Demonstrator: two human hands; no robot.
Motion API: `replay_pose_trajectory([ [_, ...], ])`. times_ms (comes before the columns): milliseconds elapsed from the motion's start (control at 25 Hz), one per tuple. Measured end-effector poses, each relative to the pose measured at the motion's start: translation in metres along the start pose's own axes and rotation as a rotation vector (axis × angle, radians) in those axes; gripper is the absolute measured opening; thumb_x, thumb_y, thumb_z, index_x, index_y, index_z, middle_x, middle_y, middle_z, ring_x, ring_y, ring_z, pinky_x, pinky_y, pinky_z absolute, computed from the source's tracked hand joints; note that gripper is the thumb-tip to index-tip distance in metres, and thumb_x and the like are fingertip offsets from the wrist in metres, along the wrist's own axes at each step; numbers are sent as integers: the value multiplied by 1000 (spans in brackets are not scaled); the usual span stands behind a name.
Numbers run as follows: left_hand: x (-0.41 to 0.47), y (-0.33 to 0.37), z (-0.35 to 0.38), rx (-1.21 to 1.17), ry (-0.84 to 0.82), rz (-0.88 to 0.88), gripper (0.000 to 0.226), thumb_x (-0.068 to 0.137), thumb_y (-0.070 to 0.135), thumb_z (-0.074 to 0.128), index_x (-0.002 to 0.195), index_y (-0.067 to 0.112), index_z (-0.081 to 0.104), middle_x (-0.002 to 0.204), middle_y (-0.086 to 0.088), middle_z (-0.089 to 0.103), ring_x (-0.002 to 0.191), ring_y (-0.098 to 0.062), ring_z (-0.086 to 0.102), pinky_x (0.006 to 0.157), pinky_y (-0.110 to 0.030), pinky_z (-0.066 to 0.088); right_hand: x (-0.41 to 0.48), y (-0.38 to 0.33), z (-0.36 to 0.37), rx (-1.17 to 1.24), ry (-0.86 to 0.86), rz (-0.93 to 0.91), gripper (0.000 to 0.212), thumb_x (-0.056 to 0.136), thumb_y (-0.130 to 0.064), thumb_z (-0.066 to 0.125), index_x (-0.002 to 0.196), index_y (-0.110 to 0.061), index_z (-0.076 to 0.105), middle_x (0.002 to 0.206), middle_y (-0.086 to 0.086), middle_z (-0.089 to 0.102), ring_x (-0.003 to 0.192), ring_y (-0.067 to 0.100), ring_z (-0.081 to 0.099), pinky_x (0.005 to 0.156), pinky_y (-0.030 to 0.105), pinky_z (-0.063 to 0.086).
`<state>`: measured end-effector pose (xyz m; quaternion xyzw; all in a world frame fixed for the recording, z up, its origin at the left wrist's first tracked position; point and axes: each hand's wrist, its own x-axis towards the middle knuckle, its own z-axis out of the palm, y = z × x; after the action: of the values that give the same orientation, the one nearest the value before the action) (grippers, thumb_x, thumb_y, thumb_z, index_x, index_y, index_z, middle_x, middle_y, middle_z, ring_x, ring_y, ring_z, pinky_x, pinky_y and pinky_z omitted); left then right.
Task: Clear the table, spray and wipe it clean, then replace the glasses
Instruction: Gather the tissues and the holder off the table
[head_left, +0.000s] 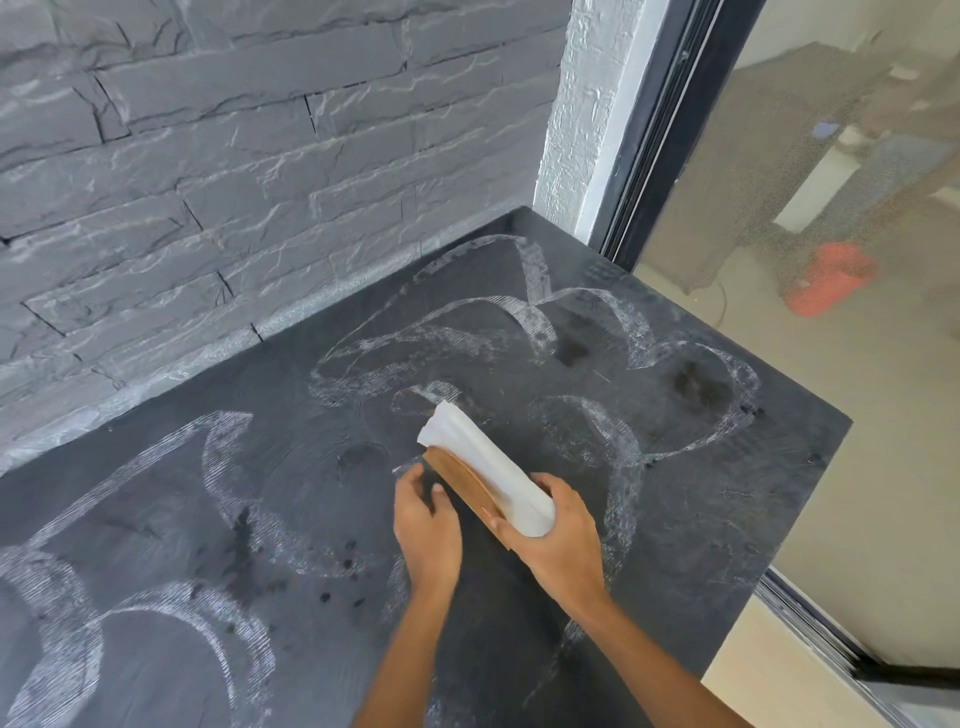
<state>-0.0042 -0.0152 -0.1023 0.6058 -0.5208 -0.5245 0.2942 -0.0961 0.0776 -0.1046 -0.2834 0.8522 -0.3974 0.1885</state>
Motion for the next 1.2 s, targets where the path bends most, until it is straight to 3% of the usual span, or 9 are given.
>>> replay_pose_trajectory([
  [160,-36,-6,14,21,-255,-45,43,100,17,39,143,26,37,118,17,51,110,-3,47,95,-21,35,4,-7,2,60,-20,-14,44,65,-40,82,103,-22,67,83,-13,67,81,10,64,73,34,55],
  [280,-51,2,8,35,-249,-10,49,101,17,37,148,29,26,121,21,50,103,5,44,92,-11,32,0,-13,-6,77,-24,-103,39,63,-43,84,94,-25,69,68,-24,59,67,-4,60,60,15,49],
  [360,-65,8,-3,14,-208,6,51,101,13,37,147,31,26,105,31,53,86,16,51,80,3,37,-6,-18,-14,110,-60,-155,37,62,-43,84,92,-29,68,67,-27,58,67,-9,58,58,13,47],
  [480,-100,13,-18,-23,-68,51,56,98,4,37,145,33,30,78,27,50,67,28,51,63,6,39,-21,-27,-28,152,-153,-261,34,61,-42,83,90,-32,67,67,-24,61,68,0,60,60,22,50],
  [840,-237,-2,-45,-155,441,87,69,89,-9,38,148,25,27,78,43,60,73,30,53,67,5,41,-108,-48,-79,223,-518,-674,34,61,-34,85,88,-22,69,79,-4,71,73,21,63,64,36,51],
  [920,-272,-12,-53,-180,565,58,68,88,-10,39,147,22,29,89,44,56,76,31,52,67,6,39,-140,-42,-87,261,-601,-718,34,61,-32,86,87,-19,69,79,-1,71,73,24,63,64,36,49],
  [1040,-323,-33,-64,-197,753,-9,67,87,-9,42,147,21,33,118,23,58,95,21,53,77,2,41,-190,-27,-94,280,-750,-761,35,62,-31,86,87,-17,66,79,3,70,73,27,62,63,38,47],
  [1120,-354,-49,-64,-254,828,-35,66,88,-11,42,146,17,34,136,3,55,114,0,53,94,-16,45,-219,-10,-97,276,-845,-766,36,62,-32,86,86,-17,64,78,3,69,73,26,62,64,39,47],
  [1200,-387,-71,-62,-309,905,-51,63,88,-11,44,144,17,37,138,-4,54,119,-9,53,102,-32,45,-249,12,-97,265,-925,-771,36,61,-33,87,85,-19,63,76,-1,67,71,23,61,62,36,46],
])
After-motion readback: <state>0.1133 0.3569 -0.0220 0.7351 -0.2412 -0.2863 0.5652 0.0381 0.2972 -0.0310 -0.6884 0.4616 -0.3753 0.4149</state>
